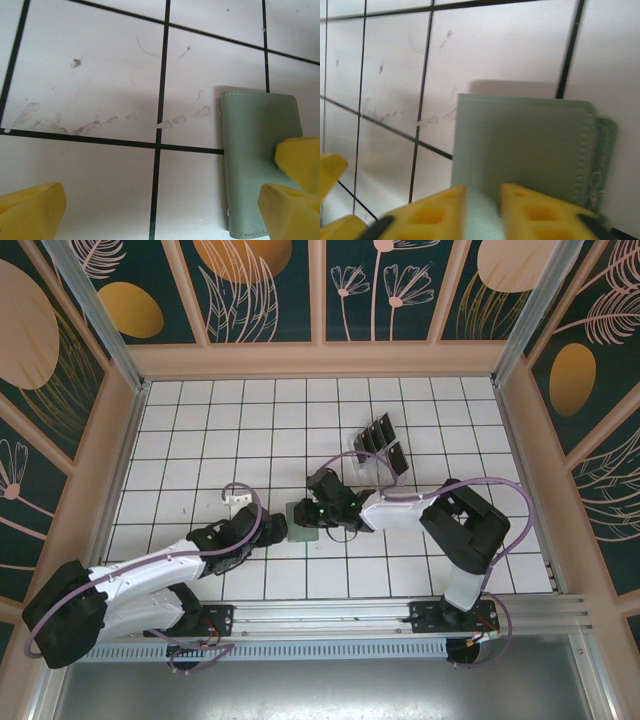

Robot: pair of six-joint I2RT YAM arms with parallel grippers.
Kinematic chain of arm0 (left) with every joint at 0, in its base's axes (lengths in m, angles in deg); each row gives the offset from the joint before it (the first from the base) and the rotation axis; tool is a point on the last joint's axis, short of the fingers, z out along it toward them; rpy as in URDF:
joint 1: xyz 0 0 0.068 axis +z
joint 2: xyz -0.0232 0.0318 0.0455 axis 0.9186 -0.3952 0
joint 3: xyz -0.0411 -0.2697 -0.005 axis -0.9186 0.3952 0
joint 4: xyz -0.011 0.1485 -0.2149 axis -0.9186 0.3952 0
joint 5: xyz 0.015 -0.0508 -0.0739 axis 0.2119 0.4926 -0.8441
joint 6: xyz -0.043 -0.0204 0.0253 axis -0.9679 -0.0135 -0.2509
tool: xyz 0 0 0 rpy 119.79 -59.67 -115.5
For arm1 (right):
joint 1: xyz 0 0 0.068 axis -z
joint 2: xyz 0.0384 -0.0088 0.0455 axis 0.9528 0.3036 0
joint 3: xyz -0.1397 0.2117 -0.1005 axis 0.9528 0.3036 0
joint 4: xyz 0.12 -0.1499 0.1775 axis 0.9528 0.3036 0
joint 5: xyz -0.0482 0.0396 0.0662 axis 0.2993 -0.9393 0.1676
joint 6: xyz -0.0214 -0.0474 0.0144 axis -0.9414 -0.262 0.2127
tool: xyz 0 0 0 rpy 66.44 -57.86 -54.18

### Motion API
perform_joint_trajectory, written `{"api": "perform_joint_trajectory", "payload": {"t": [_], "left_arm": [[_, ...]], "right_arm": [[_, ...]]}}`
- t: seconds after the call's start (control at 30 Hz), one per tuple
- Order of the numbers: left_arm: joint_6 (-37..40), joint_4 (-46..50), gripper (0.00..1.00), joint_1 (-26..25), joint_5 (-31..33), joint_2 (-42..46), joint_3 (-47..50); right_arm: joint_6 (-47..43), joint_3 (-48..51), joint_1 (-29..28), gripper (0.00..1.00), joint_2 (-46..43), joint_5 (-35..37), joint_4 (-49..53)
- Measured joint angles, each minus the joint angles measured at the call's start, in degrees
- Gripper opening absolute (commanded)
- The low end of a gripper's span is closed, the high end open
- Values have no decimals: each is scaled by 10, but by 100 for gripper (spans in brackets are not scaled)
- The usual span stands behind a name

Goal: Put the credit cards into the card holder
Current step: Close the button on the card holder, then reset both arms

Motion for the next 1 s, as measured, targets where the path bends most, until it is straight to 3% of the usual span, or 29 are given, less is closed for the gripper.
{"api": "perform_joint_trajectory", "payload": {"t": [0.07,0.27,0.4,0.5,0.63,0.77,1.0], "left_arm": [[1,12,99,0,13,6,-20],[30,73,99,12,107,19,-125],[89,68,99,52,158,40,-186],[168,19,98,88,211,81,-186],[314,-137,99,116,273,149,-114],[409,-249,98,200,284,169,-33],[471,-408,99,296,248,125,99]], "right_arm": [[-16,-40,0,48,0,0,36],[-53,-113,26,64,-46,35,93],[-67,-95,60,83,-165,40,97],[-75,-49,125,99,-291,67,94],[-104,22,247,99,-436,158,79],[-180,126,340,99,-521,261,-4],[-266,249,496,99,-485,316,-105]]}}
